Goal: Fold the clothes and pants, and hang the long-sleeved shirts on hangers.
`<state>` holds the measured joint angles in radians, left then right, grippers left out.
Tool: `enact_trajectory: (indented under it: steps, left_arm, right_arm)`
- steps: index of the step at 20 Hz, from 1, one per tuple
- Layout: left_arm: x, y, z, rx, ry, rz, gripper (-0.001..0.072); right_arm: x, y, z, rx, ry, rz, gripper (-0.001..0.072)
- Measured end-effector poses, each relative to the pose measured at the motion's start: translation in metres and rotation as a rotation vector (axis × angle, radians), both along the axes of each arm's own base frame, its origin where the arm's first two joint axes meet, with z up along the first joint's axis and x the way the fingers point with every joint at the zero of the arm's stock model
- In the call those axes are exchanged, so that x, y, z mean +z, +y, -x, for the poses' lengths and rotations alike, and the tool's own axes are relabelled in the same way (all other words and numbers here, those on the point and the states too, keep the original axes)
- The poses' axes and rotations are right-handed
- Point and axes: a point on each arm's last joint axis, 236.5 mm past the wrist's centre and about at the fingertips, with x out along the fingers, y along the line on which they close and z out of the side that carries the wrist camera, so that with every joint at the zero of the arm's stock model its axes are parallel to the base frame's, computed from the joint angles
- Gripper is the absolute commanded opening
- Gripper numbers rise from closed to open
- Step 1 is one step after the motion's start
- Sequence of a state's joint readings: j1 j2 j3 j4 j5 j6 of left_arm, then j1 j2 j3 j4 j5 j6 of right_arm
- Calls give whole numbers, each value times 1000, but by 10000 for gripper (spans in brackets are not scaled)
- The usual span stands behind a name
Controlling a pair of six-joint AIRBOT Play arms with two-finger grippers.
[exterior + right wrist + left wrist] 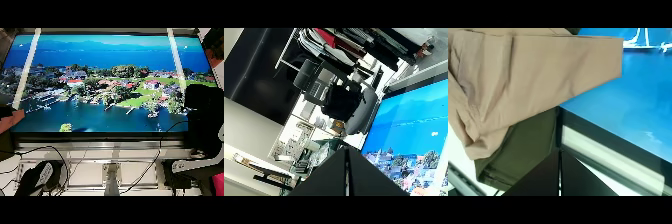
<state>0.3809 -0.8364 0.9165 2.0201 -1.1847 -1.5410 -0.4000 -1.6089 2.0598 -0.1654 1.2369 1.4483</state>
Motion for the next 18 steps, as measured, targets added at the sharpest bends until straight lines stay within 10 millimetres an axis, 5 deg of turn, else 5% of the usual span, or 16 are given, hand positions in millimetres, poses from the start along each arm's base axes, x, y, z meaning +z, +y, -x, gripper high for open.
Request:
enact_trajectory:
  steps: [6, 8, 9, 16, 18]
  left_arm:
    - [-29, 3, 2, -1, 97, 20, 35]
    - [-47, 4, 5, -3, 153, 31, 310]
    - [-56, 5, 6, -5, 184, 31, 375]
    - [-104, 27, 11, -114, 441, -30, 434]
    - [-113, 38, 8, -155, 501, -72, 515]
  right_arm:
    - [0, 0, 0, 0, 0, 0, 25]
    - [0, 0, 0, 0, 0, 0, 25]
    - [0, 0, 0, 0, 0, 0, 25]
    - [0, 0, 0, 0, 0, 0, 25]
    - [0, 0, 0, 0, 0, 0, 25]
